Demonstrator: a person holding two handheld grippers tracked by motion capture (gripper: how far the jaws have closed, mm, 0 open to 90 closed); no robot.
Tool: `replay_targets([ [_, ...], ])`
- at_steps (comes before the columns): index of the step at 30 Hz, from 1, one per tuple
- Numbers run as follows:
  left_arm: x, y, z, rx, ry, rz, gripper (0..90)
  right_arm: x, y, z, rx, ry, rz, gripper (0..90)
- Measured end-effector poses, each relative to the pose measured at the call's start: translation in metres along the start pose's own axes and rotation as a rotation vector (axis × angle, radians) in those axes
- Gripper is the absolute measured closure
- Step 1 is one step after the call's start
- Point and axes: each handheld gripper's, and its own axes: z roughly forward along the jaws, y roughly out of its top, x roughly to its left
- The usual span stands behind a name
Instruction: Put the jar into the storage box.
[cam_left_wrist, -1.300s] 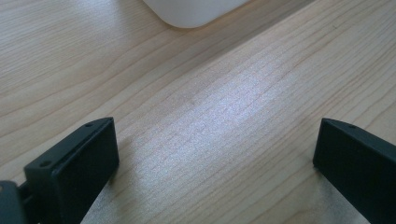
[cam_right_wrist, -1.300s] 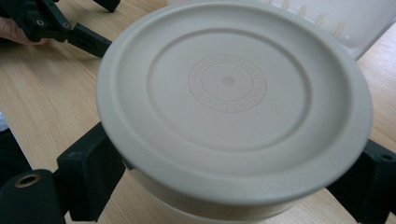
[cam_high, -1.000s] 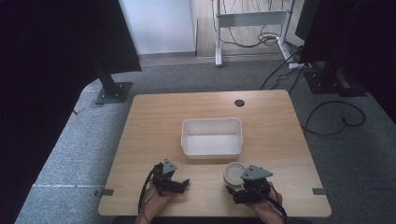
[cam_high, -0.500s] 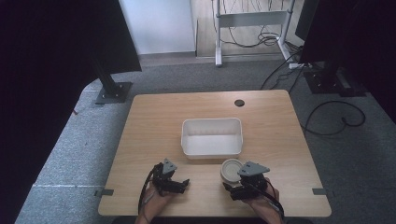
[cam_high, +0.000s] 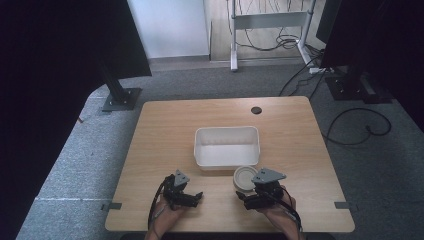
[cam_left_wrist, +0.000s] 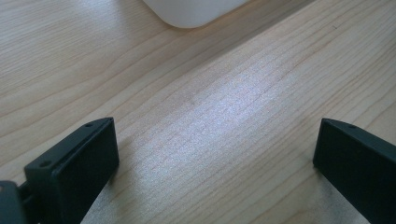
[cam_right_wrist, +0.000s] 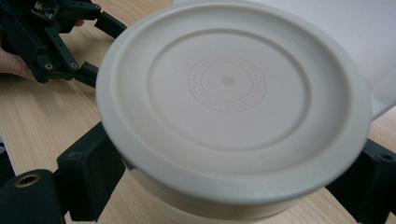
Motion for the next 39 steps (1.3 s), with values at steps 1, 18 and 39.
replay_targets([
  [1,0.0,0.0,0.0,0.0,0.0,0.0,0.0,0.0,0.001,0.0,-0.001,0.001,0.002,9.2],
  [18,0.0,0.0,0.0,0.0,0.0,0.0,0.0,-0.004,0.023,0.015,-0.017,0.01,-0.008,9.3],
  [39,0.0,0.0,0.0,-0.001,0.0,-0.001,0.0,-0.012,0.053,0.052,-0.02,-0.021,-0.015,9.3],
])
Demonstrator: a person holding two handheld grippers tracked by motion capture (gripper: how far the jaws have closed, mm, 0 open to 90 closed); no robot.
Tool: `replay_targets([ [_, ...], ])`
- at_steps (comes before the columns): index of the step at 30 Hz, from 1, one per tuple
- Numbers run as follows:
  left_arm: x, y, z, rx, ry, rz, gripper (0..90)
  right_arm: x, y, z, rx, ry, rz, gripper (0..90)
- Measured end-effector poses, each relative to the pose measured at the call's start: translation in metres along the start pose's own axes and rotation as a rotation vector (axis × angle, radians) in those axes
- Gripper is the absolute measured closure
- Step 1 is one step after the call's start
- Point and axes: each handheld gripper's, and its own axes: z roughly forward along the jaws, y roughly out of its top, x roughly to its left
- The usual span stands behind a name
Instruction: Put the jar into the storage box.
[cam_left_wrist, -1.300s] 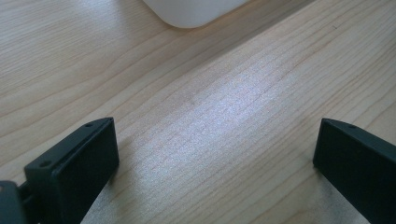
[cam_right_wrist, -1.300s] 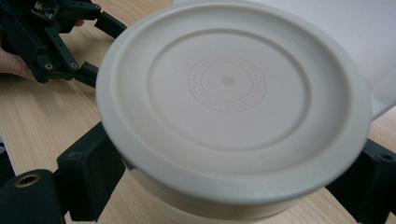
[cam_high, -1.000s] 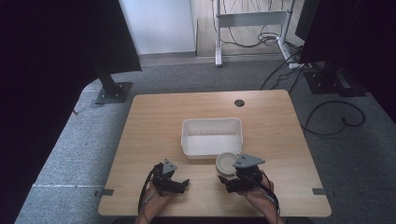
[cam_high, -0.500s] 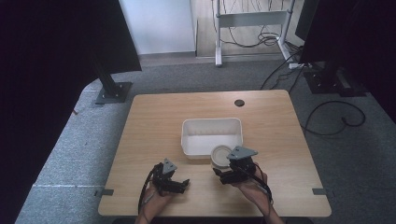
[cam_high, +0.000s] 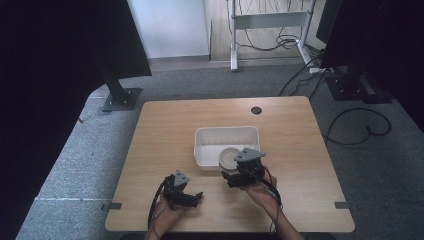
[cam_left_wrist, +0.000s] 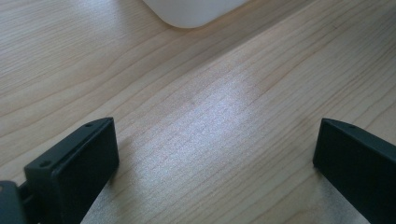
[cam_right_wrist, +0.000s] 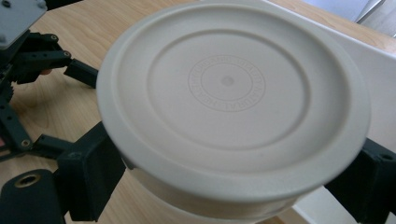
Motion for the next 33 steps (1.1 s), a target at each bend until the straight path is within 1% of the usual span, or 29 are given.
replay_targets([
  [5,0.0,0.0,0.0,0.0,0.0,-0.001,0.0,-0.001,0.006,0.007,-0.003,-0.006,0.0,9.3],
  [8,0.0,0.0,0.0,0.0,0.0,0.001,0.0,-0.002,0.009,0.011,-0.008,-0.008,0.007,9.3],
  [15,0.0,0.0,0.0,0.0,0.0,0.001,0.0,-0.003,0.017,0.021,-0.014,-0.018,0.003,9.3],
  [18,0.0,0.0,0.0,0.001,0.0,0.001,0.0,-0.003,0.02,0.026,-0.012,-0.021,0.009,9.3],
  [25,0.0,0.0,0.0,-0.003,0.0,-0.003,0.0,-0.005,0.025,0.038,-0.01,-0.039,0.003,9.3],
  [33,0.0,0.0,0.0,0.002,0.0,0.002,0.0,-0.006,0.031,0.053,-0.003,-0.054,0.004,9.3],
])
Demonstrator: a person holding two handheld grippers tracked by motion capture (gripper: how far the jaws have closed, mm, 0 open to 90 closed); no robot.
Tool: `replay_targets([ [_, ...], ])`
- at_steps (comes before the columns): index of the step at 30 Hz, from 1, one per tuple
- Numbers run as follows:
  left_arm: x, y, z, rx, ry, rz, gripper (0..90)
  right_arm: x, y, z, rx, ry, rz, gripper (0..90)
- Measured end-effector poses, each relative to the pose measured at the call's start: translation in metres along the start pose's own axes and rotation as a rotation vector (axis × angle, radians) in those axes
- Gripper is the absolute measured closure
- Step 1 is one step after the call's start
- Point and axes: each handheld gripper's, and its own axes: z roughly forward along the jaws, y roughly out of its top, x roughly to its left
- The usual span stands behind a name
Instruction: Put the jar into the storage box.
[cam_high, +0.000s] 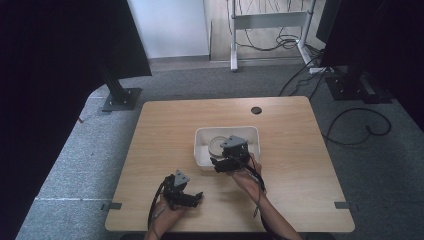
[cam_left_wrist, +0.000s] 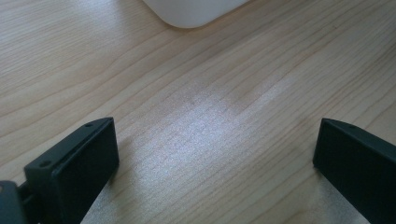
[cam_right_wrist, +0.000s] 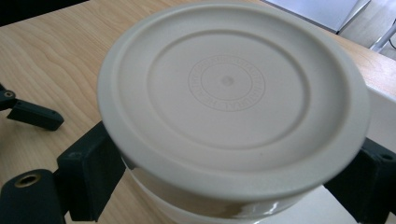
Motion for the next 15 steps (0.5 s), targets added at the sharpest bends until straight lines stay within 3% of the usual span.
replay_targets([
  [15,0.0,0.0,0.0,-0.002,-0.002,-0.001,0.0,0.002,0.004,0.03,0.019,-0.036,0.005,9.3],
])
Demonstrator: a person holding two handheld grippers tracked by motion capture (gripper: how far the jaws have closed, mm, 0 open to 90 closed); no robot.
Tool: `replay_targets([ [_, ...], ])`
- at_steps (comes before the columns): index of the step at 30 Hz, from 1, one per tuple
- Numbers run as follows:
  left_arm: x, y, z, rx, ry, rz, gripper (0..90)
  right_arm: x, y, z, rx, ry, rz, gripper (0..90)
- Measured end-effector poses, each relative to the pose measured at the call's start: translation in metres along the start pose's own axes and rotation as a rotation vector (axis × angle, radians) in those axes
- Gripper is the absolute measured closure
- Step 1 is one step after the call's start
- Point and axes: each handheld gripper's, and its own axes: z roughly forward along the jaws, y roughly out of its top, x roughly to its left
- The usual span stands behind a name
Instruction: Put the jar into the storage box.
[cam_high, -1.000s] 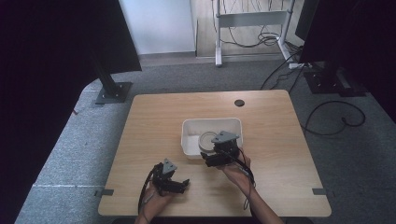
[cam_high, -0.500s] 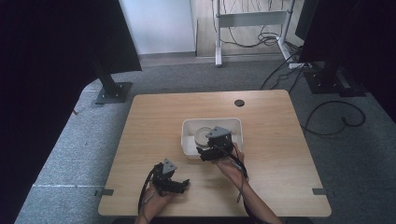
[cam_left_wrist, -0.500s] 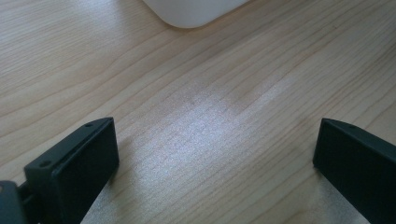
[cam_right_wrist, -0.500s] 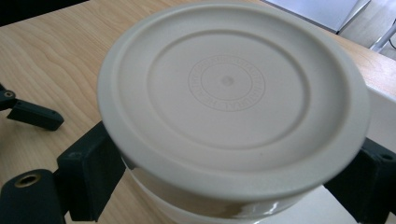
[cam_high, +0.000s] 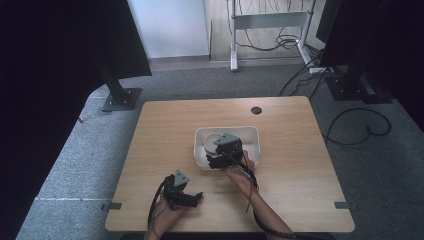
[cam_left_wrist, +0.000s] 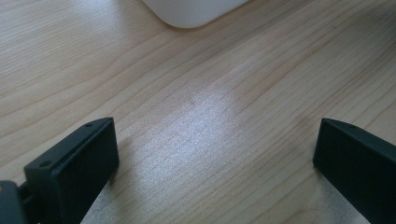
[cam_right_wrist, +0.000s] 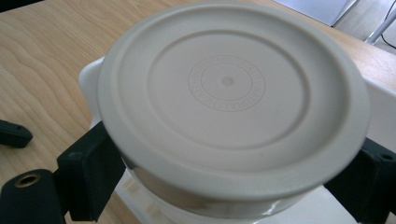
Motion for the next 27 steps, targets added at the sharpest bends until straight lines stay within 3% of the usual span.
replay_targets([
  [27,0.0,0.0,0.0,0.002,-0.001,0.001,0.0,0.004,-0.009,0.036,0.066,-0.044,0.019,9.2],
])
